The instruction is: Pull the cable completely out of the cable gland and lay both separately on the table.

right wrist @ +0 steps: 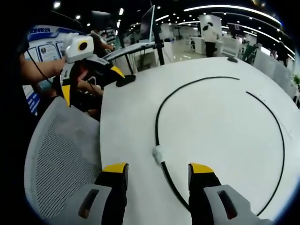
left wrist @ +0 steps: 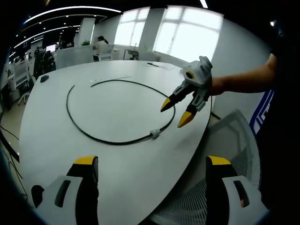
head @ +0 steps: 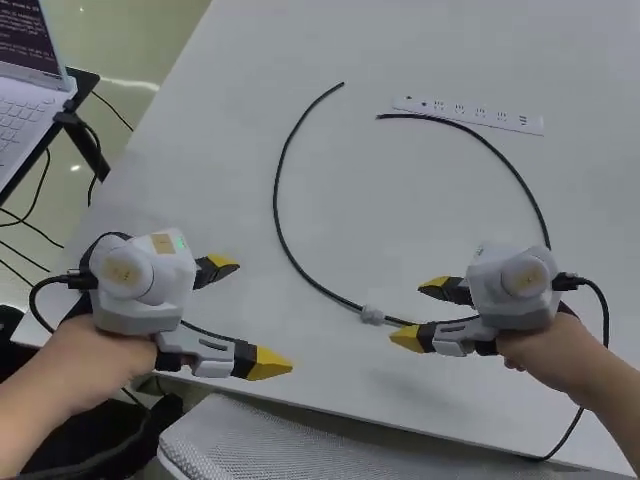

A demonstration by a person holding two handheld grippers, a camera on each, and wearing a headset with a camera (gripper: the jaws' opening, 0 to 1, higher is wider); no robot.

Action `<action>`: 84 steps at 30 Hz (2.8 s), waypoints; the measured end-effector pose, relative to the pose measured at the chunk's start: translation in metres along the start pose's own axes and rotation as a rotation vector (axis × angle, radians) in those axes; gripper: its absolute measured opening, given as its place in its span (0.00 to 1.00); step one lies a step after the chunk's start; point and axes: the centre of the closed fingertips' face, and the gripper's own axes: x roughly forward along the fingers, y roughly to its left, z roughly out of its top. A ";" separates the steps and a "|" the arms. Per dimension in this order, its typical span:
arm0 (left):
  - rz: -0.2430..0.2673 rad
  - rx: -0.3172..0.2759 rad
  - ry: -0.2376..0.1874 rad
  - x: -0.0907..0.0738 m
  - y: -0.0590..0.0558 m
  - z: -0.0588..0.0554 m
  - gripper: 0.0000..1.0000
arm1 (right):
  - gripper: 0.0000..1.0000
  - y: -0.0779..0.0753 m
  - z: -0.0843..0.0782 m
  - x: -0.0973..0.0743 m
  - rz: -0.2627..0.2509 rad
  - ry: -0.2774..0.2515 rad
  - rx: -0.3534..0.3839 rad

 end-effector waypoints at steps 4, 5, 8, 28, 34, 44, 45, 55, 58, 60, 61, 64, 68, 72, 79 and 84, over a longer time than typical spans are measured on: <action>-0.005 -0.010 0.001 0.001 0.000 -0.001 0.95 | 0.42 -0.003 -0.002 0.009 0.015 0.025 -0.019; -0.006 -0.012 0.002 0.002 0.000 -0.002 0.94 | 0.41 -0.003 -0.002 0.011 0.017 0.031 -0.026; -0.007 -0.019 0.003 0.003 0.000 -0.004 0.94 | 0.38 -0.005 -0.005 0.020 0.025 0.053 -0.052; -0.022 -0.023 0.017 -0.001 -0.002 -0.011 0.91 | 0.21 -0.003 -0.010 0.049 0.083 0.132 -0.140; -0.025 -0.025 0.023 -0.002 -0.005 -0.014 0.90 | 0.19 -0.005 -0.011 0.051 0.082 0.135 -0.156; -0.023 -0.036 0.020 -0.001 -0.007 -0.015 0.90 | 0.12 -0.007 -0.012 0.053 0.084 0.143 -0.178; -0.023 -0.035 0.017 -0.001 -0.007 -0.015 0.89 | 0.12 -0.007 -0.013 0.054 0.086 0.146 -0.180; -0.025 -0.041 0.024 0.001 -0.009 -0.015 0.89 | 0.08 -0.007 -0.013 0.055 0.086 0.144 -0.196; -0.031 -0.034 0.024 0.002 -0.010 -0.013 0.89 | 0.07 -0.007 -0.010 0.052 0.085 0.137 -0.192; -0.034 -0.031 0.023 0.003 -0.010 -0.010 0.89 | 0.07 -0.004 -0.008 0.048 0.088 0.135 -0.188; -0.036 -0.029 0.018 0.003 -0.010 -0.008 0.89 | 0.07 -0.003 -0.007 0.046 0.088 0.135 -0.189; -0.039 -0.027 0.009 0.004 -0.009 -0.003 0.89 | 0.07 0.001 -0.002 0.038 0.095 0.130 -0.184; -0.049 -0.025 -0.012 0.007 -0.010 0.006 0.89 | 0.07 0.007 0.008 0.026 0.101 0.116 -0.175; -0.062 -0.009 -0.036 0.012 -0.014 0.021 0.89 | 0.06 0.012 0.022 0.011 0.109 0.096 -0.177; -0.088 0.023 -0.051 0.022 -0.023 0.037 0.88 | 0.06 0.022 0.039 -0.010 0.125 0.095 -0.207; -0.109 0.052 -0.060 0.025 -0.032 0.047 0.88 | 0.06 0.035 0.054 -0.023 0.147 0.078 -0.231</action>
